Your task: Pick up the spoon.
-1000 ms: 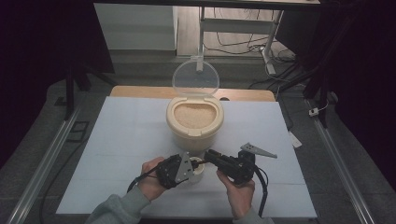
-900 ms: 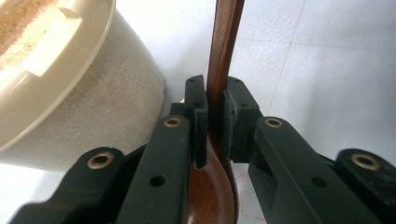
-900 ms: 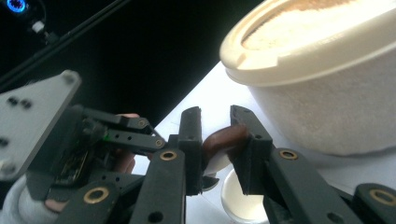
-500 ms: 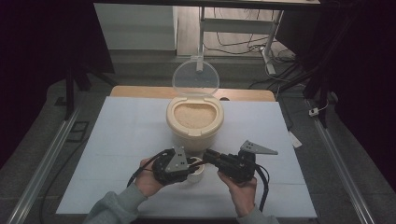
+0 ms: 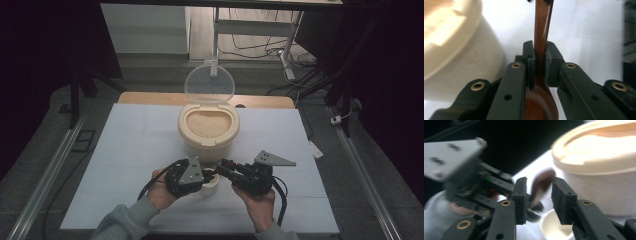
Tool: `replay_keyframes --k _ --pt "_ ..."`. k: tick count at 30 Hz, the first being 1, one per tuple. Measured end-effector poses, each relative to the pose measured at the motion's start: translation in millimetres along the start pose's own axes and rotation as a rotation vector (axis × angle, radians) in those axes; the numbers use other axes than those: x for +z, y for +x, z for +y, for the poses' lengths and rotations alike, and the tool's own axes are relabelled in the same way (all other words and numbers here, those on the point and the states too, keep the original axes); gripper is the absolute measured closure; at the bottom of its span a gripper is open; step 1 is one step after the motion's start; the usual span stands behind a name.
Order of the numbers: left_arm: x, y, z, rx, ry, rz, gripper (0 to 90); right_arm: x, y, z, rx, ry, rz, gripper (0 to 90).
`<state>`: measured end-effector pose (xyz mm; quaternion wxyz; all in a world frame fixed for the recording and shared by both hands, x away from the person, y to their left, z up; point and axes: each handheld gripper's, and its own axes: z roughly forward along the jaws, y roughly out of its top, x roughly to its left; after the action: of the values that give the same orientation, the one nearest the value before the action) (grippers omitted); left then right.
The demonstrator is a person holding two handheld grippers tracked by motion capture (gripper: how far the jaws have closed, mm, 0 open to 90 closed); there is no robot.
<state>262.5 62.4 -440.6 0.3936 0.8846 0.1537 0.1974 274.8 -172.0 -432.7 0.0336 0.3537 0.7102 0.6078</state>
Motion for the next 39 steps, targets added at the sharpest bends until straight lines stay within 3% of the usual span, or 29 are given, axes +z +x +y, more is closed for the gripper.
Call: replay_keyframes --k 1,2,5,12,14,21,25,30,39 --pt "0.4 -1.3 0.5 0.001 0.004 0.028 80.1 0.0 0.0 0.0 0.000 0.000 0.000 64.0" --pt "1.2 -2.7 1.0 0.001 0.009 0.052 80.1 0.1 1.4 -1.4 0.016 0.003 -0.034 63.1" --pt "5.6 -7.4 1.9 0.012 0.027 0.086 80.1 0.3 4.9 -5.3 0.063 -0.019 -0.071 64.7" --pt "10.5 -17.8 4.6 0.062 0.054 0.155 80.0 2.9 10.1 -7.1 0.097 -0.060 -0.118 75.8" --pt "10.7 -19.2 4.7 0.070 0.056 0.162 79.9 1.8 6.5 -8.4 0.134 -0.062 -0.094 79.2" --pt "4.9 -16.7 4.6 0.058 0.015 0.138 79.5 0.0 6.2 -4.8 0.110 -0.073 -0.044 81.9" --pt "0.4 -12.8 2.6 0.018 -0.031 0.104 76.3 -1.9 5.4 -2.1 0.090 -0.087 -0.009 82.7" --pt "-12.4 -2.1 -5.2 -0.076 -0.080 0.030 54.3 -10.5 -0.9 6.5 0.069 -0.132 0.039 82.9" --pt "-42.7 13.2 -35.6 -0.228 -0.116 -0.012 37.6 -23.1 -14.7 16.4 0.049 -0.189 0.041 82.9"
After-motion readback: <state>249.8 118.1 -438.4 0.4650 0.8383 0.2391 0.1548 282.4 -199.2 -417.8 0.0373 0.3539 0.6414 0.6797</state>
